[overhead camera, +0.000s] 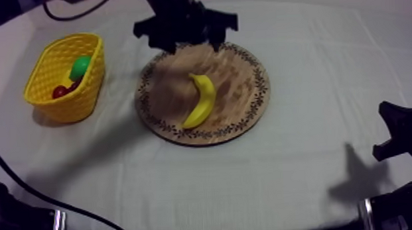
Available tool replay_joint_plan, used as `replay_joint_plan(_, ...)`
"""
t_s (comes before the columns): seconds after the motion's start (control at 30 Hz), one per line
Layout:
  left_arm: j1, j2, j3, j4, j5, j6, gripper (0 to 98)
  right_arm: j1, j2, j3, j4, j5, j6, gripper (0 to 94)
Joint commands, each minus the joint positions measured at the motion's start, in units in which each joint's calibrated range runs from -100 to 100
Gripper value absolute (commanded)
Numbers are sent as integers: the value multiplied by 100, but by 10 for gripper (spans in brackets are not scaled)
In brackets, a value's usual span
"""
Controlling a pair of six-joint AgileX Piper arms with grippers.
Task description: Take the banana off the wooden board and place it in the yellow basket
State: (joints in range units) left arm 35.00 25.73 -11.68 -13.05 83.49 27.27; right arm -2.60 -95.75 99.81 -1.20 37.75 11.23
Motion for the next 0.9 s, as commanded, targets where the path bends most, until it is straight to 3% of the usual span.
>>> replay_joint_plan(0.0,-24,130,110,44,-77,49,718,0,0,-3,1,-1,-3,3)
replay_joint_plan(0.47,-148,1167,69,452,-470,163,700,0,0,-3,1,-1,-3,3)
replay_joint_plan(0.87,-156,1837,-294,634,-469,188,688,0,0,-3,1,-1,-1,3)
